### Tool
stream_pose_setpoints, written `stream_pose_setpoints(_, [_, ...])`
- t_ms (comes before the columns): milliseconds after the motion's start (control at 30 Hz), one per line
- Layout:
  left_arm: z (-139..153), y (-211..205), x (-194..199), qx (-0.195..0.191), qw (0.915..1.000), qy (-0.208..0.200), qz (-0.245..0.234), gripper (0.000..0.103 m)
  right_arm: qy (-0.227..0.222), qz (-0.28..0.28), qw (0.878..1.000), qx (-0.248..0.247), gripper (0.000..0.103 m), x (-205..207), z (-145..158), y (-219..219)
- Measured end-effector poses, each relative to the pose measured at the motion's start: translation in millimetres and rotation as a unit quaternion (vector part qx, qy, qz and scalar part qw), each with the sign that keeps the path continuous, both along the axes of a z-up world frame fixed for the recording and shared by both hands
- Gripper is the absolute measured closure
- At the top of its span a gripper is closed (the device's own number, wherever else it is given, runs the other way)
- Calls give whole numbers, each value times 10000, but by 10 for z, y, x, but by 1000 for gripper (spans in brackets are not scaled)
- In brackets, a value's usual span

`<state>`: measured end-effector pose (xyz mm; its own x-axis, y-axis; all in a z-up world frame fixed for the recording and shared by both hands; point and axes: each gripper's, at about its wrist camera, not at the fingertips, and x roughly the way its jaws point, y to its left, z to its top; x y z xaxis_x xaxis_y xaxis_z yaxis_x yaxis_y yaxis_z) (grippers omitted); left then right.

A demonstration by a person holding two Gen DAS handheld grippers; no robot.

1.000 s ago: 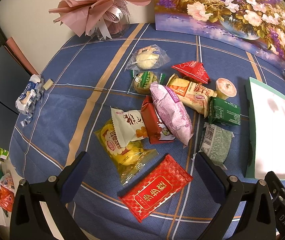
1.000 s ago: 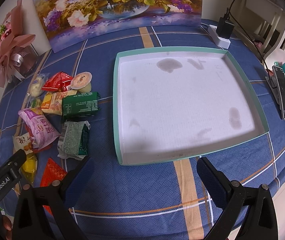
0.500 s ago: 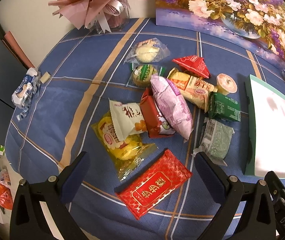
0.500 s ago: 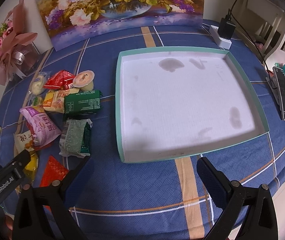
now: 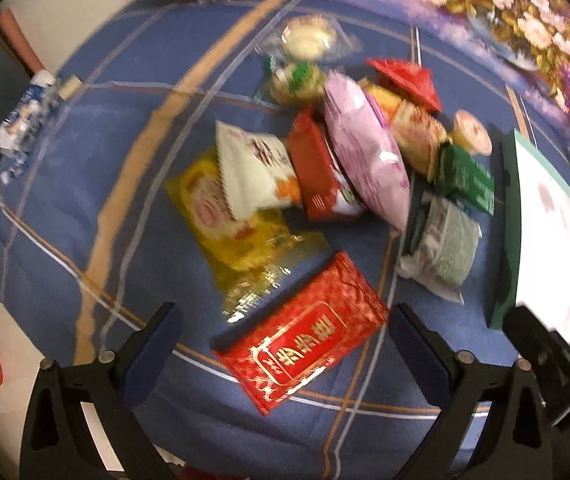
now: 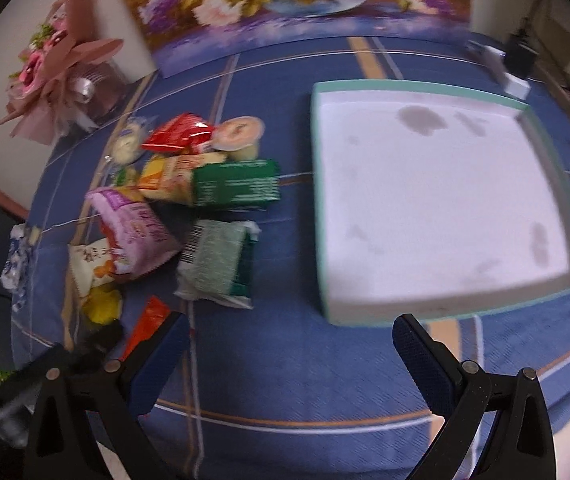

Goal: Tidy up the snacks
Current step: 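Grasp the red packet with the left tool while the right tool grasps the green-white wrapped bar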

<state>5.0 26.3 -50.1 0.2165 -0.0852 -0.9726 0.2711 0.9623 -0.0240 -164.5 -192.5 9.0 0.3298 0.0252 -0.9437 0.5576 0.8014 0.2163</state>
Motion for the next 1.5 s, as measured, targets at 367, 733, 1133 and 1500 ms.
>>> stream_pose_setpoints(367, [-212,-301,5,140,9941,408,-996,6,-104,177,9987,465,11,346,-165,4])
stream_pose_setpoints(733, [-687,-444,-31,311,9896,700,-1214,27,247,520,9974,431,19,703,-395,185])
stream_pose_setpoints(1133, [-922,-637,-52,185,9944,332,-988,40,538,702,9959,199,19,939,-646,278])
stream_pose_setpoints(1500, [-686,-587,-45,219,9958,206,-864,41,661,957,9907,-709,37,1193,-703,513])
